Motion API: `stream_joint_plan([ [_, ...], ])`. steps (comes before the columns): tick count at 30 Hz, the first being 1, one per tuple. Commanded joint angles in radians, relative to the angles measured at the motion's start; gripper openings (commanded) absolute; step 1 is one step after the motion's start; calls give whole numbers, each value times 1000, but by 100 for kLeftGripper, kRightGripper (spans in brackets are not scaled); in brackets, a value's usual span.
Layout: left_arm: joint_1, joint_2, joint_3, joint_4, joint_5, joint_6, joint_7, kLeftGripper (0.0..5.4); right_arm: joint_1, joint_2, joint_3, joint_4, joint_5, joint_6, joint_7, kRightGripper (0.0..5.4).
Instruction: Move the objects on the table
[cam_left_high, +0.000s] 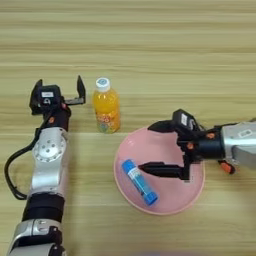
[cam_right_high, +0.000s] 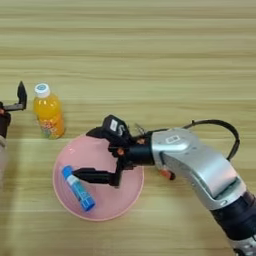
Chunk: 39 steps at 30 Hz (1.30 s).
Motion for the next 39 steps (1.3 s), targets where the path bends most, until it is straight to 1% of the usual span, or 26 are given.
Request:
stream_joint_plan([
  [1,-1,-1,-7,-9,17,-5,10,539,-54,23,59,5,-45,54,-17,540],
  [6,1,-4,-11,-14,18,-4,15,539,-90,47,125,21,-103,110,-37,540],
  [9,2,-5,-13,-17,17,-3,17,539,-99,51,164,31,-141,132,-47,540],
  [12,2,-7,-15,-18,17,-2,19,539,-99,56,193,42,-173,145,-57,540],
  [19,2,-7,-16,-21,15,-1,21,539,-88,75,235,58,-218,170,-72,540],
  [25,2,-7,-17,-22,15,1,21,539,-84,94,275,86,-272,166,-93,540],
  [30,1,-7,-16,-22,13,1,21,539,-79,103,306,86,-309,166,-106,540],
  [32,1,-8,-16,-21,13,1,20,540,-78,103,314,95,-325,156,-110,515],
  [33,1,-8,-16,-21,12,1,20,540,-77,103,315,101,-329,152,-110,512],
  [37,1,-8,-16,-21,11,0,20,540,-70,107,315,113,-341,150,-108,464],
  [39,1,-8,-16,-21,11,1,19,540,-71,103,316,116,-346,143,-103,432],
])
